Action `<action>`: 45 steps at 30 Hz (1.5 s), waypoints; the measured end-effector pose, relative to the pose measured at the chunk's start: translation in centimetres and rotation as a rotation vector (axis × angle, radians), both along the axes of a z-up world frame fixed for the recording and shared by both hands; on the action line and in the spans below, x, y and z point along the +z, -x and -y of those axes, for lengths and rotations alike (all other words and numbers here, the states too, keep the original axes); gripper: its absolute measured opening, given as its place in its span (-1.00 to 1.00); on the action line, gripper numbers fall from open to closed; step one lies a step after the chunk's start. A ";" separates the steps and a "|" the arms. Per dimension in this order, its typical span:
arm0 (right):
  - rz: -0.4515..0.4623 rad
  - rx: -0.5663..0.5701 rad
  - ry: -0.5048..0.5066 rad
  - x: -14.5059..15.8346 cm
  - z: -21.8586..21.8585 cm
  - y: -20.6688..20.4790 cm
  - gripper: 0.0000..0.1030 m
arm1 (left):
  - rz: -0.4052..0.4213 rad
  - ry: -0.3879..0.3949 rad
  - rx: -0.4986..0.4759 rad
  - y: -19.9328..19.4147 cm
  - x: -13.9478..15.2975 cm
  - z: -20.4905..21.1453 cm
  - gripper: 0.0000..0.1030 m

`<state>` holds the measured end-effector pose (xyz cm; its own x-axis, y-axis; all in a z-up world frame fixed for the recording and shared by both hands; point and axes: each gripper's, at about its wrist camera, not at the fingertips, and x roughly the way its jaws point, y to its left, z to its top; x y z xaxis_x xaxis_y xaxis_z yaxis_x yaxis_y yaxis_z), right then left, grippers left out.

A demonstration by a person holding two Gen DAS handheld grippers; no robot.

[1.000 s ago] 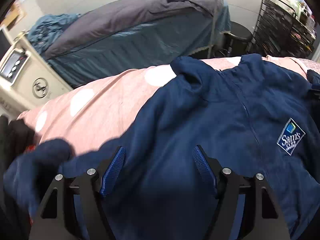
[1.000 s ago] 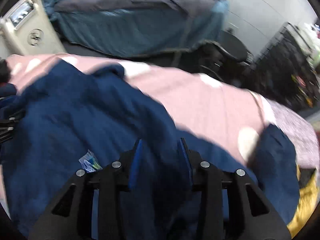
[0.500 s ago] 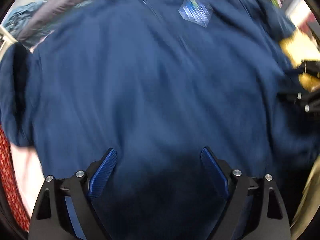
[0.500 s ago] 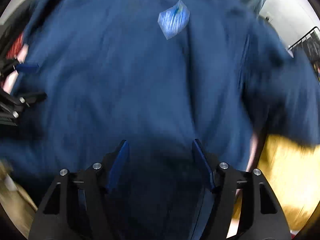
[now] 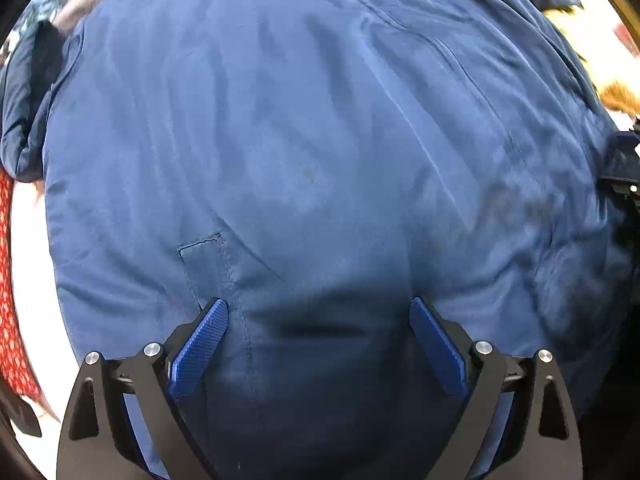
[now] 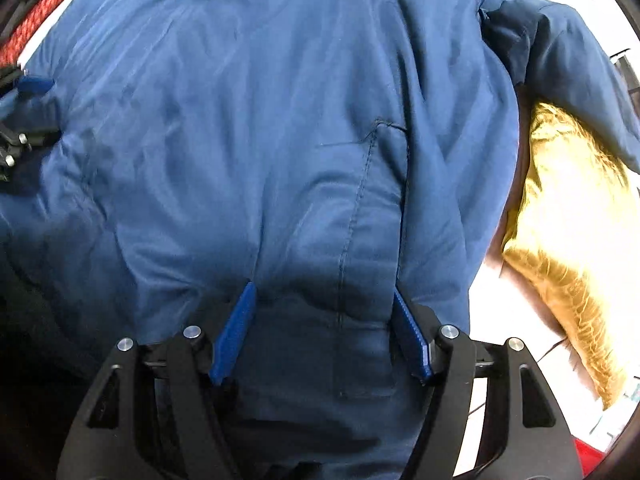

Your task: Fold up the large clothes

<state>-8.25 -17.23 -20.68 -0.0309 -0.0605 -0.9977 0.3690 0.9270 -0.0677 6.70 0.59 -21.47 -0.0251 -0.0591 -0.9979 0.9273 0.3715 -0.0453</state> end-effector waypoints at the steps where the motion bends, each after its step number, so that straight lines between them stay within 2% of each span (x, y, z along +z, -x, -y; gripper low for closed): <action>1: 0.038 -0.038 -0.002 1.2 1.2 -0.6 0.28 | -0.008 0.007 0.031 -0.7 0.6 0.4 0.74; 5: 0.219 -0.220 0.072 6.8 8.4 -2.4 0.30 | 0.029 0.132 0.177 -4.0 4.5 3.0 0.75; 7: 0.272 -0.321 0.096 8.9 12.9 -3.6 0.42 | 0.043 0.176 0.240 -5.2 6.2 4.0 0.75; 10: 0.316 -0.458 0.104 10.3 19.5 -4.6 0.42 | 0.054 0.228 0.301 -6.2 8.4 5.2 0.75; 11: 0.324 -0.489 0.108 11.1 20.7 -4.2 0.42 | 0.060 0.237 0.308 -5.8 9.1 5.6 0.75; 14: 0.323 -0.608 0.136 11.7 28.5 -4.6 0.42 | 0.084 0.261 0.317 -6.1 10.3 5.9 0.75; 18: 0.226 -0.762 0.162 10.3 36.7 -4.3 0.42 | 0.107 0.220 0.327 -5.5 9.4 6.2 0.75; 21: 0.098 -0.780 0.145 7.6 40.8 -6.1 0.42 | 0.108 0.198 0.336 -4.5 9.3 6.0 0.75; 26: -0.076 -0.802 0.089 0.8 41.6 -5.8 0.40 | 0.104 0.186 0.338 -3.3 9.3 6.6 0.75; 28: -0.064 -0.814 0.096 0.1 41.2 -4.6 0.11 | 0.097 0.183 0.330 -2.8 9.3 6.8 0.75; 29: -0.040 -0.806 0.106 0.2 40.8 -4.0 -0.04 | 0.095 0.180 0.326 -2.7 9.1 6.9 0.75; 30: -0.007 -0.789 0.102 0.7 40.5 -3.6 -0.48 | 0.090 0.177 0.320 -2.5 9.0 7.1 0.75; 31: 0.016 -0.781 0.088 1.1 40.3 -3.4 -0.68 | 0.086 0.175 0.314 -2.3 9.0 7.3 0.75; 32: 0.060 -0.786 0.087 2.3 39.9 -2.6 -0.78 | 0.083 0.174 0.307 -2.2 8.9 7.5 0.75; 33: 0.102 -0.793 0.087 3.4 39.6 -2.0 -0.84 | 0.080 0.176 0.296 -2.1 8.9 7.9 0.75; 34: 0.185 -0.788 0.095 5.5 39.1 -1.1 -0.85 | 0.080 0.180 0.286 -1.9 9.0 8.3 0.75; 37: 0.327 -0.755 0.172 11.1 38.0 1.0 -0.85 | 0.083 0.202 0.247 -1.4 9.5 9.7 0.75; 38: 0.431 -0.764 0.179 14.2 37.6 2.8 -0.86 | 0.087 0.214 0.229 -1.2 9.8 10.3 0.75; 40: 0.555 -0.791 0.196 18.3 36.8 5.9 -0.87 | 0.096 0.236 0.210 -0.8 10.3 11.2 0.75; 43: 0.719 -0.839 0.251 23.0 35.8 10.5 -0.91 | 0.089 0.273 0.181 -0.2 11.1 12.7 0.75; 45: 0.791 -0.867 0.292 24.9 35.2 13.4 -0.92 | 0.080 0.292 0.158 0.2 11.5 13.6 0.75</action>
